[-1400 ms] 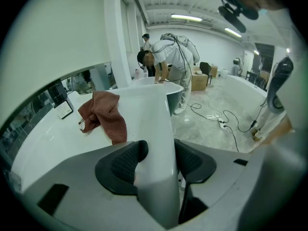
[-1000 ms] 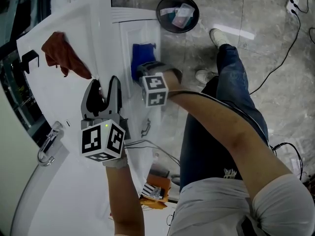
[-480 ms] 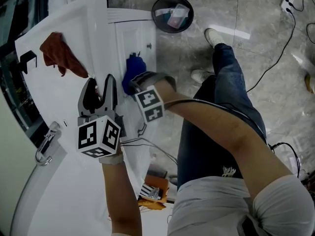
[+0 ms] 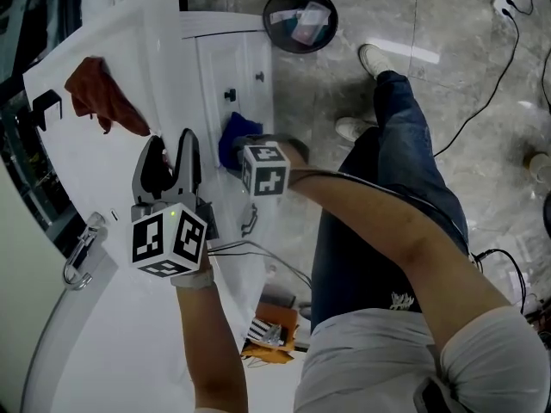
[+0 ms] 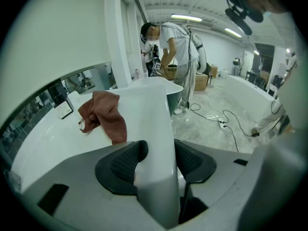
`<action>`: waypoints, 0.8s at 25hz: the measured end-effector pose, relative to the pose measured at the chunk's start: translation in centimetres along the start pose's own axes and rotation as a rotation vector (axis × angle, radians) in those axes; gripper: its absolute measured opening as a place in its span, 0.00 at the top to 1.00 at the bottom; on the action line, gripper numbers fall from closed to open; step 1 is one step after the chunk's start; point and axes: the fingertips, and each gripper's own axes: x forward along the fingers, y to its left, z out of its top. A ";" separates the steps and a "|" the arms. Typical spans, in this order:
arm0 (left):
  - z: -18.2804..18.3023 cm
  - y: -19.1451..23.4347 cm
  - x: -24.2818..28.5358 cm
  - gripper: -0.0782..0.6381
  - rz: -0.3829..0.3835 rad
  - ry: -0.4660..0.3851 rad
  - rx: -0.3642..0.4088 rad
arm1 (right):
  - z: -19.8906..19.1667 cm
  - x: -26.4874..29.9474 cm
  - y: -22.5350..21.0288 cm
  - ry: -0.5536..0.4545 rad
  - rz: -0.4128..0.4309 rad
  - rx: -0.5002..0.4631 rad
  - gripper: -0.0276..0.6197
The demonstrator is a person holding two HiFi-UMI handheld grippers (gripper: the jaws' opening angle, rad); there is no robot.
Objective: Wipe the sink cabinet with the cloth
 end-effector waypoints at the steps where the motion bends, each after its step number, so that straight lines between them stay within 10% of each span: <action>1: 0.0 0.0 0.0 0.58 0.000 0.001 0.000 | -0.2 0.1 -0.3 -0.007 -0.005 0.027 0.85; 20: 0.1 -0.2 -0.3 0.58 0.011 0.010 0.010 | -7.9 3.9 -6.1 0.106 -0.075 0.180 0.85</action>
